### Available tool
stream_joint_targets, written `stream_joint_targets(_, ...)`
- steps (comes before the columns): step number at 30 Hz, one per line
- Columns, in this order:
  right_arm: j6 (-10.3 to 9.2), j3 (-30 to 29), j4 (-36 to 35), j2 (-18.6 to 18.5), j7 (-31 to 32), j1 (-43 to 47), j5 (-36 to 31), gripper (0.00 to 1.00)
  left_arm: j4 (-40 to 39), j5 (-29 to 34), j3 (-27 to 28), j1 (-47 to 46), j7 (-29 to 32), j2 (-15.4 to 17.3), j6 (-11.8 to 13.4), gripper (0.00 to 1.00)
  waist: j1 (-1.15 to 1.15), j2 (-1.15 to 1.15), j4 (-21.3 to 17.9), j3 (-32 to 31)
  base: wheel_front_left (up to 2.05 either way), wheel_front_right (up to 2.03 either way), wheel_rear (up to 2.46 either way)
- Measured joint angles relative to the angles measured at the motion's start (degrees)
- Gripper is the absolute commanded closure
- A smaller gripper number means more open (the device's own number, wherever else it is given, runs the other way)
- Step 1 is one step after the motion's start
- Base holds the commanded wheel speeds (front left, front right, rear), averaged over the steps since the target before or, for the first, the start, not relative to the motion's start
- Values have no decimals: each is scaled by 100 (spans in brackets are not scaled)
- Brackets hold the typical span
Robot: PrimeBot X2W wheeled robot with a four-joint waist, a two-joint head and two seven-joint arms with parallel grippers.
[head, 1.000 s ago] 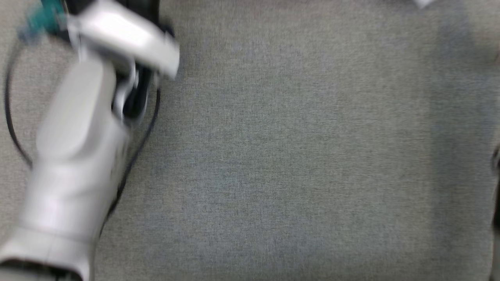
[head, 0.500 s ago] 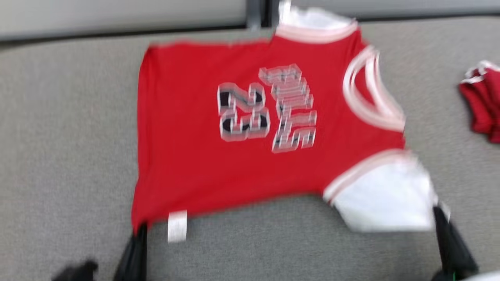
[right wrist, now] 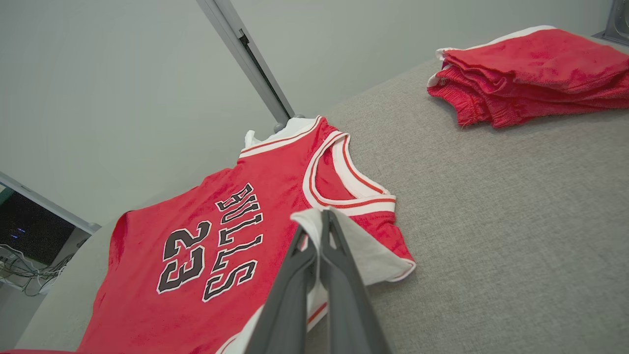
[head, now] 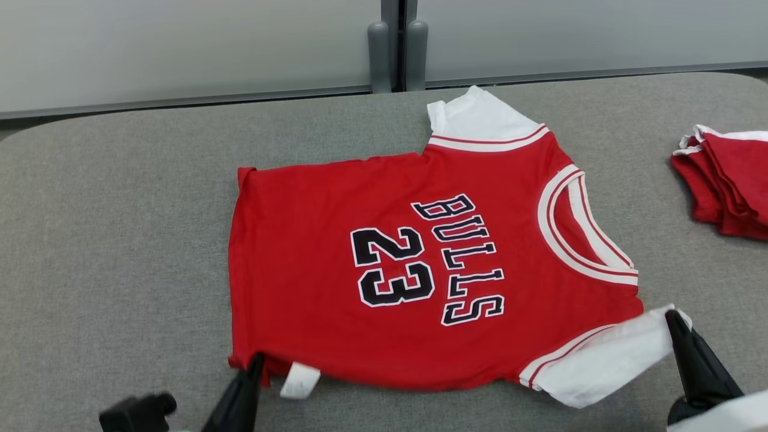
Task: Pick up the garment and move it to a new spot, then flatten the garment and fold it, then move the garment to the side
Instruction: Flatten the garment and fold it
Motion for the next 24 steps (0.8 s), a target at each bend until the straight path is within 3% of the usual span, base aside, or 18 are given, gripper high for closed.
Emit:
stream_joint_targets(5, 0, 120, 610, -263, 502, -1253, -220, 100, 131, 0, 80, -1191, 713, 137, 221, 100, 0, 0, 112, 296, 0, 0, 0)
stream_joint_targets(10, 0, 287, 1261, -534, 738, -2337, -469, 100, 644, 88, -91, -2211, 1289, 156, 285, 100, 0, 0, 260, 655, 0, 0, 0)
stream_joint_targets(19, 0, 740, 2370, -846, 812, -3768, -805, 100, 1507, 324, -263, -3014, 1575, 181, 294, 100, 0, 0, 400, 1153, 0, 0, 0)
stream_joint_targets(20, 0, 839, 2450, -901, 792, -3846, -856, 69, 1553, 324, -266, -3024, 1591, 186, 294, 100, 0, 0, 406, 1177, 0, 0, 0)
stream_joint_targets(21, 1, 924, 2531, -961, 767, -3910, -902, 0, 1602, 326, -260, -3023, 1590, 193, 299, 100, 0, 0, 414, 1193, 0, 0, 0)
stream_joint_targets(22, 1, 981, 2597, -1005, 745, -3958, -913, 0, 1635, 330, -237, -3021, 1557, 205, 322, 82, 0, 0, 421, 1200, 0, 0, 0)
stream_joint_targets(23, 1, 1017, 2621, -1039, 695, -3983, -910, 0, 1648, 352, -211, -3021, 1518, 225, 353, 54, 0, 0, 427, 1197, 0, 0, 0)
stream_joint_targets(24, 1, 1022, 2624, -1070, 675, -3989, -893, 0, 1655, 380, -188, -3011, 1479, 257, 363, 0, 0, 0, 432, 1188, 0, 0, 0)
